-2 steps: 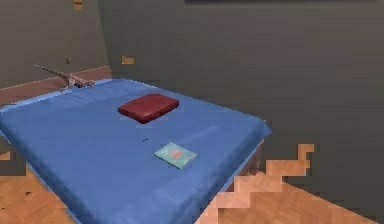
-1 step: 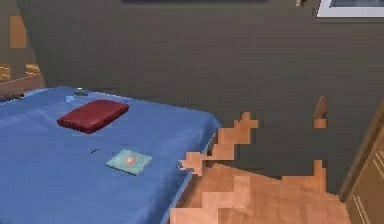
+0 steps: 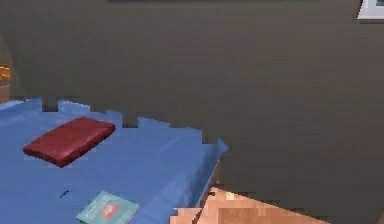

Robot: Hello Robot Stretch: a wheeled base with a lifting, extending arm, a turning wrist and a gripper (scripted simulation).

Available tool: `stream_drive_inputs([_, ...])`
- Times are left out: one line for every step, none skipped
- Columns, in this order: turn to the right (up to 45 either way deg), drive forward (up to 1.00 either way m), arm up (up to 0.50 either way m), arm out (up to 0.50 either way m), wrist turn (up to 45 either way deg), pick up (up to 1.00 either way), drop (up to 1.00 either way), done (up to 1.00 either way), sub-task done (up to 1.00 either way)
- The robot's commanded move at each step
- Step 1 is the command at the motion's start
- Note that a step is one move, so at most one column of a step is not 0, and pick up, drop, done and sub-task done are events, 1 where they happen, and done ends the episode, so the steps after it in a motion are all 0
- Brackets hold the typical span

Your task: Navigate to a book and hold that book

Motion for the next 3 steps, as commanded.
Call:
stream_drive_inputs([-45.0,0.0,0.0,0.0,0.0,0.0,0.0,0.0,0.0])
stream_drive_inputs([-45.0,0.0,0.0,0.0,0.0,0.0,0.0,0.0,0.0])
stream_drive_inputs([-24.0,0.0,0.0,0.0,0.0,0.0,0.0,0.0,0.0])
